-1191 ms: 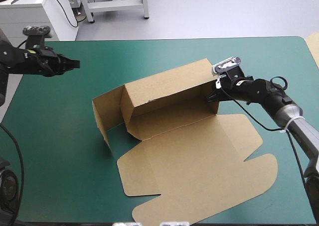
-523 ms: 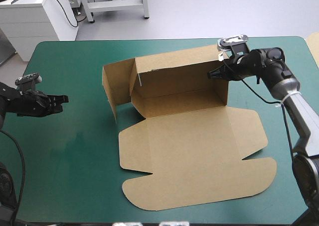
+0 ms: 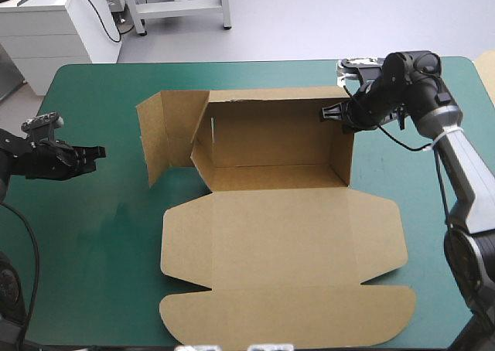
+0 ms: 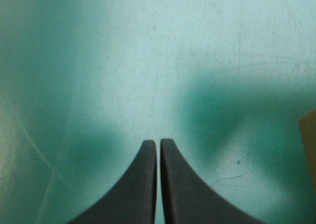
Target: Fold the box
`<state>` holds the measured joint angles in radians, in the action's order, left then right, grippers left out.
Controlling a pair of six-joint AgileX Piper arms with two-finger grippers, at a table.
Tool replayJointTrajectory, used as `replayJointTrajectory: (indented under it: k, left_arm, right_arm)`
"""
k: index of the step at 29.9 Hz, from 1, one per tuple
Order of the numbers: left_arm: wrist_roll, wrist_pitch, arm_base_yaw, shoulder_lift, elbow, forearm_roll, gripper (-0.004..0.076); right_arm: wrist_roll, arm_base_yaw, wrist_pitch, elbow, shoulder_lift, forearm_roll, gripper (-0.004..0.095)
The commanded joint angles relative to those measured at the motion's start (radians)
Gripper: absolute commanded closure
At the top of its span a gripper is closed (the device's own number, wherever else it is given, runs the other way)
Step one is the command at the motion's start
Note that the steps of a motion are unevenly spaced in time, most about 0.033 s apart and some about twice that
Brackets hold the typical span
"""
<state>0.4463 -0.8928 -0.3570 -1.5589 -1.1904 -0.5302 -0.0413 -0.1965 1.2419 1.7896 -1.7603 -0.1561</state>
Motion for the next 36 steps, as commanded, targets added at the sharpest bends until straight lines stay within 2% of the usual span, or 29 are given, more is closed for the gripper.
replayJointTrajectory:
  k: [1, 5, 13, 17, 24, 28, 32, 36]
  left_arm:
    - [-0.001, 0.015, -0.003, 0.042, -0.024, -0.075, 0.0717]
    - [-0.001, 0.015, -0.003, 0.042, -0.024, -0.080, 0.0717]
    - [-0.001, 0.006, -0.003, 0.042, -0.024, -0.080, 0.0717]
    - [-0.001, 0.002, -0.003, 0.042, -0.024, -0.069, 0.0717]
    - [-0.001, -0.022, -0.003, 0.042, -0.024, -0.069, 0.0717]
    - [-0.001, -0.025, -0.003, 0.042, -0.024, -0.071, 0.0717]
    - [-0.001, -0.022, -0.003, 0.042, -0.024, -0.071, 0.0717]
    - [-0.001, -0.019, -0.003, 0.042, -0.024, -0.071, 0.0717]
  right_arm:
    - [-0.012, 0.001, 0.005, -0.062, 0.126, -0.028, 0.0921]
    - [-0.012, 0.001, 0.005, -0.129, 0.140, 0.005, 0.0921]
    - [0.019, 0.001, 0.003, -0.128, 0.049, 0.014, 0.0922]
    - [0.032, 0.001, -0.038, -0.114, -0.020, 0.014, 0.0923]
    - [0.078, 0.003, -0.063, 0.003, -0.131, 0.016, 0.0923]
    - [0.082, 0.003, -0.014, 0.093, -0.182, 0.023, 0.0906]
    - [0.082, 0.003, 0.004, 0.141, -0.196, 0.019, 0.0757]
    - [0.075, 0.003, 0.004, 0.191, -0.196, 0.023, 0.0488]
